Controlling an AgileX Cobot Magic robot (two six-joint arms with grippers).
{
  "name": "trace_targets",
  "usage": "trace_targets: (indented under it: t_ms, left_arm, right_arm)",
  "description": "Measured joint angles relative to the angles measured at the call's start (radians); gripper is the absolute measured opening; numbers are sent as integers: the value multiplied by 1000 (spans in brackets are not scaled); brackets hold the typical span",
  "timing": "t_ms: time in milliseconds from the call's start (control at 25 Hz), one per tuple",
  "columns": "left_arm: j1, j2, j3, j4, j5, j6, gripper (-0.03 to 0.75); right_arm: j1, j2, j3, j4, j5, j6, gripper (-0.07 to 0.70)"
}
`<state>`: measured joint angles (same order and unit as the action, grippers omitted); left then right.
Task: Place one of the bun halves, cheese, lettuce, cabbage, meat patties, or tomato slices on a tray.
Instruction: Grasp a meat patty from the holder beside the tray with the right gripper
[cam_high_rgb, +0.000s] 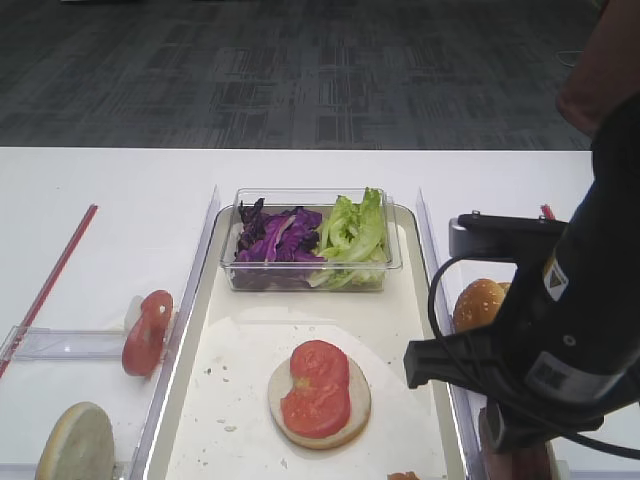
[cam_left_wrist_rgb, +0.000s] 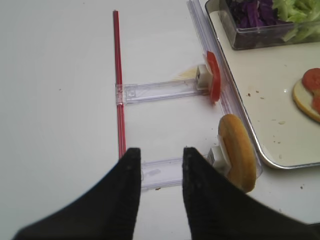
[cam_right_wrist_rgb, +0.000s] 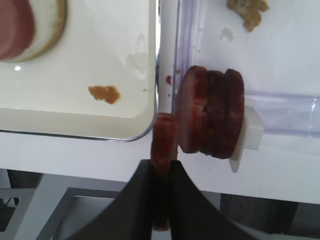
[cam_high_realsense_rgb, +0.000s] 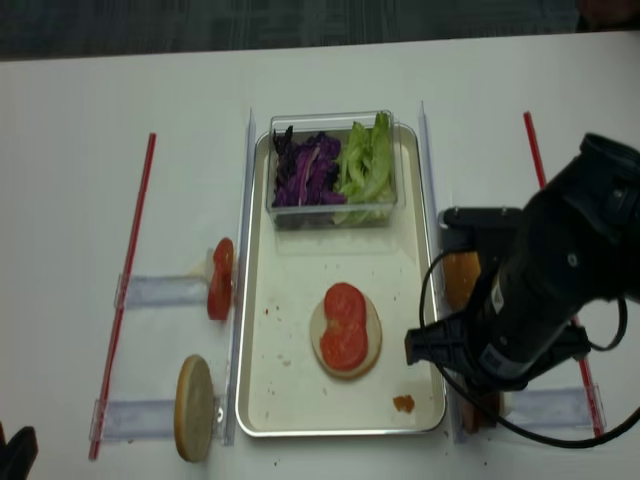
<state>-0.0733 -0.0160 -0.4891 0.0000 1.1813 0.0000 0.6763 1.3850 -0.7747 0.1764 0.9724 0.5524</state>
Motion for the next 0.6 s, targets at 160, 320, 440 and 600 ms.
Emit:
trace_targets:
  t_ms: [160, 320, 440, 600]
  left_arm:
    - [0, 0, 0, 0, 0, 0, 197]
    - [0, 0, 0, 0, 0, 0, 197]
    - [0, 0, 0, 0, 0, 0, 197]
    - [0, 0, 0, 0, 0, 0, 197]
  right_arm:
    - [0, -24, -35, 6, 20, -2, 88]
    - [0, -28, -61, 49, 11, -38, 88]
    - [0, -28, -61, 69, -14, -52, 88]
    - [0, -28, -61, 96, -72, -80, 88]
